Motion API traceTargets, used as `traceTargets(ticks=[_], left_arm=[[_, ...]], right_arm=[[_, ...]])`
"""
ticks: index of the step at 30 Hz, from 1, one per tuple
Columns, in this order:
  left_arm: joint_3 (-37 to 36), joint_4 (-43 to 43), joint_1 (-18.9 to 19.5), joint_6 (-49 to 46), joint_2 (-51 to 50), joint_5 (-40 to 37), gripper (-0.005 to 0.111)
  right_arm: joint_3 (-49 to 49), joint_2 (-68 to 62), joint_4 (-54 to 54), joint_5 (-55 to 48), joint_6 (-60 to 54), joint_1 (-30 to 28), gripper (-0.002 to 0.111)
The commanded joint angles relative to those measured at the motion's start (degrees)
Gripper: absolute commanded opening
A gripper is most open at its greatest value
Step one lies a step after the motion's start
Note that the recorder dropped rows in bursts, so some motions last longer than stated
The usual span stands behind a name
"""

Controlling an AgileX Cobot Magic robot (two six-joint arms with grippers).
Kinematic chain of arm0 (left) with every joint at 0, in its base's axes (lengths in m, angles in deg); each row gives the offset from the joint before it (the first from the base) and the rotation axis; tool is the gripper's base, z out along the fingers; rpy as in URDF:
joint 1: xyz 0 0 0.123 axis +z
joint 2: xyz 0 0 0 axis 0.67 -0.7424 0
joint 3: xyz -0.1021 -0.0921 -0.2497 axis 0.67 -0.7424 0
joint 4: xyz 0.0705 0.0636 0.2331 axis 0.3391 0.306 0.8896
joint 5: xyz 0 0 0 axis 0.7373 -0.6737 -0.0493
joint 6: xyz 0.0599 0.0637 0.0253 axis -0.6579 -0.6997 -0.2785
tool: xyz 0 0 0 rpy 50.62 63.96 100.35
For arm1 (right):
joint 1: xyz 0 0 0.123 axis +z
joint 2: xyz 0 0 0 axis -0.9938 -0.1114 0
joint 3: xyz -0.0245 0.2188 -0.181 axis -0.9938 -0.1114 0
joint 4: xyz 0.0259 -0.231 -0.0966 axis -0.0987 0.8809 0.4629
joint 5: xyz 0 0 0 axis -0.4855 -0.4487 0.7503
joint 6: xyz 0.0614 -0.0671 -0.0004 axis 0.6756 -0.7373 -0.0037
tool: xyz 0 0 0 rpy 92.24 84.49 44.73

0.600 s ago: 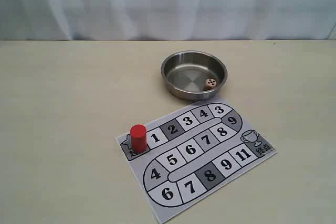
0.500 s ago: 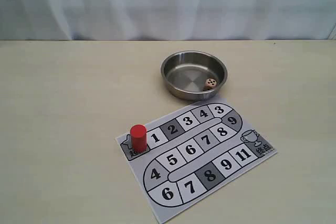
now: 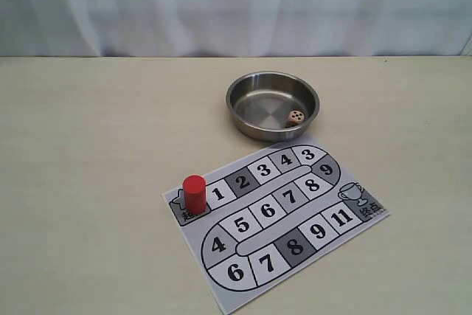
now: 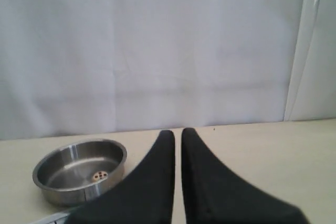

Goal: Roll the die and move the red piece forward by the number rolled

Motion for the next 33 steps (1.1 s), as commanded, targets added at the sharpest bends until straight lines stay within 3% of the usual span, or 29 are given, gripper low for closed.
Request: traceTargets(ticks=[1,12,23,29,33], left_arm=[[0.43,-0.09,-0.47,0.11,0.06,0.73,0.0],[0.43,-0.09,-0.47,0.11,0.06,0.73,0.0],[0.43,-0.09,-0.47,0.11,0.06,0.73,0.0],[0.43,-0.09,-0.47,0.11,0.06,0.73,0.0],[0.43,-0.09,-0.47,0.11,0.06,0.73,0.0]], right_arm=[[4.61,0.28,-4.35,1.21,0.28,-0.22,0.004],[19.82,-3.83,-4.81,-8.56,-0.38,-0.22,0.004],[32.2,-21.97,-4.81,-13.7,-0.41,-0.22,0.004],[37.78,-33.92,-4.81,-15.53,-5.88,-0.22,0.005],[41.05,-41.64,-4.81,-18.8,-6.49,-0.22,0.018]])
